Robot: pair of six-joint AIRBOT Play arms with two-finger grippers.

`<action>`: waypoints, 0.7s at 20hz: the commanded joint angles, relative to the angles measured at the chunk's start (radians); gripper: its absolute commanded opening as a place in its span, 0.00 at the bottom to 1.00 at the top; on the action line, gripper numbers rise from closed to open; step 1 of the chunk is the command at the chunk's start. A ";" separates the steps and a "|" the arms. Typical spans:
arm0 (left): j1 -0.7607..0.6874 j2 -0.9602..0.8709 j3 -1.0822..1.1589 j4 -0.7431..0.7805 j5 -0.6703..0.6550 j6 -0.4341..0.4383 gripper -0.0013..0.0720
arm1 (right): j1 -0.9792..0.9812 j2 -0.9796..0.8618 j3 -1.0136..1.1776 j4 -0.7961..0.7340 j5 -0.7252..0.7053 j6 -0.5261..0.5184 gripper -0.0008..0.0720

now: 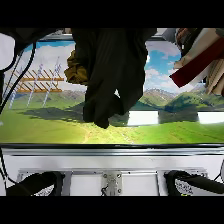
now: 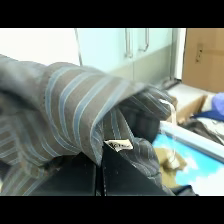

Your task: Fold the clothes and pants, and hang the long-sleeved shirts on hangers.

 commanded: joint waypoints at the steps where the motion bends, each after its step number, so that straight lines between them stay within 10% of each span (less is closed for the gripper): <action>1: 0.057 0.059 -0.148 0.007 -0.198 -0.110 0.04 | 0.129 0.131 -0.154 -0.367 0.108 0.108 0.04; 5: 0.147 0.151 -0.542 0.002 -0.290 -0.219 0.04 | 0.379 0.229 -0.527 -0.708 0.187 0.309 0.04; 14: 0.148 0.441 -1.194 -0.001 -0.315 -0.254 0.09 | 0.692 0.243 -0.916 -0.683 0.094 0.474 0.06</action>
